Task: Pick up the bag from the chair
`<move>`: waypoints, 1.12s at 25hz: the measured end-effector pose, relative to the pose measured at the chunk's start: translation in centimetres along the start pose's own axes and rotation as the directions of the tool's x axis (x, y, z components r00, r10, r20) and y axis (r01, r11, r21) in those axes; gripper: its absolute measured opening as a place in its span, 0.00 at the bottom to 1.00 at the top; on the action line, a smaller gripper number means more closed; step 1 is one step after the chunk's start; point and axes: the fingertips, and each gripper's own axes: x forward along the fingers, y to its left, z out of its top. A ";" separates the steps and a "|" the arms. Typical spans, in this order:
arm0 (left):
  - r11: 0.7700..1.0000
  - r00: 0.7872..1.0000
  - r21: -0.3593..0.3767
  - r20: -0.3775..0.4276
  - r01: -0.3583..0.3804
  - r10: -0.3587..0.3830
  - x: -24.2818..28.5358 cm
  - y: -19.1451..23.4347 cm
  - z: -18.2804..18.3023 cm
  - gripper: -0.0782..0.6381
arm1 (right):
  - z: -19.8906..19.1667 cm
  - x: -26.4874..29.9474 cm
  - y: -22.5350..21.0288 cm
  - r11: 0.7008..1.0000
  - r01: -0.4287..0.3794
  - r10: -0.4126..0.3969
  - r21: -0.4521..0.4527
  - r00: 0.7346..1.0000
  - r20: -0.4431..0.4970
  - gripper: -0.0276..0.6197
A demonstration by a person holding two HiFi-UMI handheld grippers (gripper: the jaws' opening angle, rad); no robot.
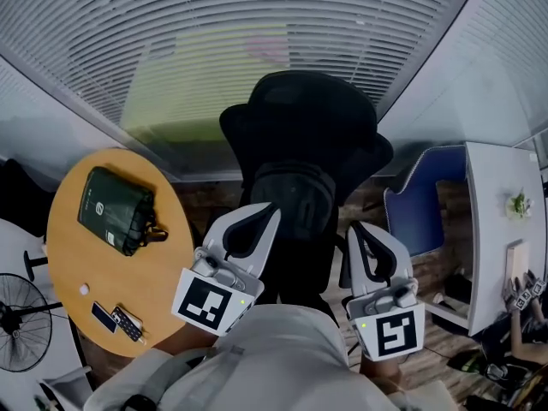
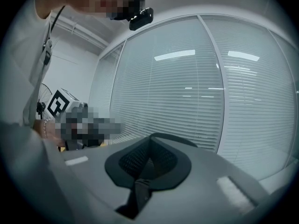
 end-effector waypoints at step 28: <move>0.999 0.985 0.024 -0.172 -0.024 0.028 2.4 5.3 -12.2 0.17 | -11.6 5.5 0.1 0.997 0.034 -0.046 -0.067 0.983 -0.177 0.13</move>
